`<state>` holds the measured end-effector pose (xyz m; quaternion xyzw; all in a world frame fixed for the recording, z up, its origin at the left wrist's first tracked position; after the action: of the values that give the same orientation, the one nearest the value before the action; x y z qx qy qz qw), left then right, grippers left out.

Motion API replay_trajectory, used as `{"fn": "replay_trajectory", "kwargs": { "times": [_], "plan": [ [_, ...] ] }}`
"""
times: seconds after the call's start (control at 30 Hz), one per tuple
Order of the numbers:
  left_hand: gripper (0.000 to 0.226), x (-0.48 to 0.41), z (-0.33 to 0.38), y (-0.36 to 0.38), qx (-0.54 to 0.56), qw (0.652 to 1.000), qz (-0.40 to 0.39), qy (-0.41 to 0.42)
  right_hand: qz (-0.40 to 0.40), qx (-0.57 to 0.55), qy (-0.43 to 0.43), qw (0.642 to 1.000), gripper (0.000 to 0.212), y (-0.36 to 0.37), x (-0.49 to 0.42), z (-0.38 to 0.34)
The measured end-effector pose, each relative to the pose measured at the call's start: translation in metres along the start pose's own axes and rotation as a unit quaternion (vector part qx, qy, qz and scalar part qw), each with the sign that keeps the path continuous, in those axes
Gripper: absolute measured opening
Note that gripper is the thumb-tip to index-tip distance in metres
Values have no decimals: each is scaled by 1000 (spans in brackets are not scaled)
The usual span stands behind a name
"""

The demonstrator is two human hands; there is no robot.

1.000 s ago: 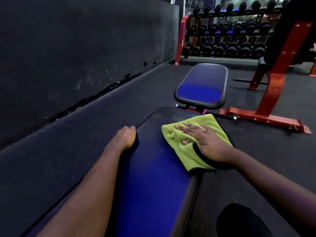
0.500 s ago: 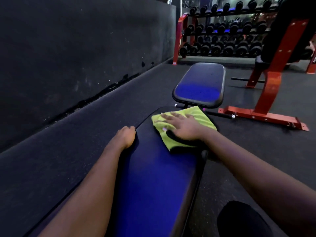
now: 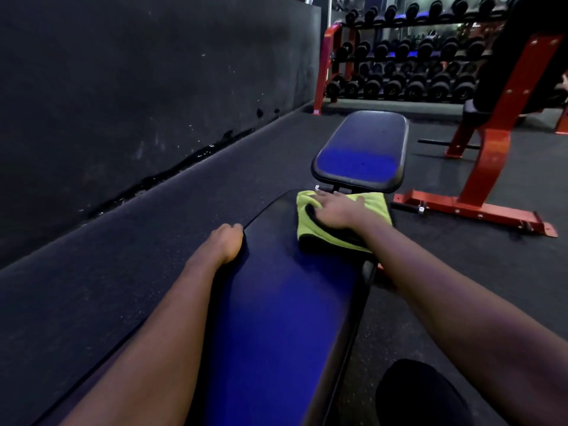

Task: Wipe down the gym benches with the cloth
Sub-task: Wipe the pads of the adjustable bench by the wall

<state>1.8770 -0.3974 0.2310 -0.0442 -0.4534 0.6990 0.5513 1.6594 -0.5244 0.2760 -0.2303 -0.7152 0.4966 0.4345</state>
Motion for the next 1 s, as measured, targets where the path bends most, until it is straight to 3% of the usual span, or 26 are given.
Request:
{"fn": "replay_trajectory", "kwargs": {
  "times": [0.1,0.23,0.3,0.53,0.67,0.77,0.87,0.93,1.0],
  "plan": [
    [54,5,1,-1,5,1000,-3,2,-3,39,-41,998,57,14,14,-26],
    [56,16,3,-3,15,1000,-3,4,45,77,-160,983,56,45,90,-60],
    [55,22,5,-3,7,1000,1,0,46,66,-186,979,65,59,125,-56],
    [54,54,0,-6,-96,995,-11,-4,49,-14,-5,999,54,26,69,15],
    [60,68,-42,-19,-82,995,-31,-43,19,-23,11,999,60,3,17,-19],
    [66,72,-71,-16,-48,993,-67,-81,8,24,-43,999,59,11,19,-69],
    [65,75,-75,-9,-5,996,-54,-68,23,82,-166,982,53,42,65,-113],
    [66,74,-73,-9,-1,998,-41,-54,43,84,-227,969,54,60,104,-114],
    [66,75,-75,-9,6,998,-30,-48,43,74,-217,972,59,67,122,-86]
  ]
}}
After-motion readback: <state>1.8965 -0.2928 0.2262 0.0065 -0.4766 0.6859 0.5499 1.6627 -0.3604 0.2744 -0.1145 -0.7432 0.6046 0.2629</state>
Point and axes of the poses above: each hand's wrist, its own x-axis away from the middle knuckle, its own y-axis out of the palm, z = x × y, the point moved 10 cm from there along -x, towards the middle knuckle, and after that the axes turned 15 degrees about -z, right-handed, at the moved point
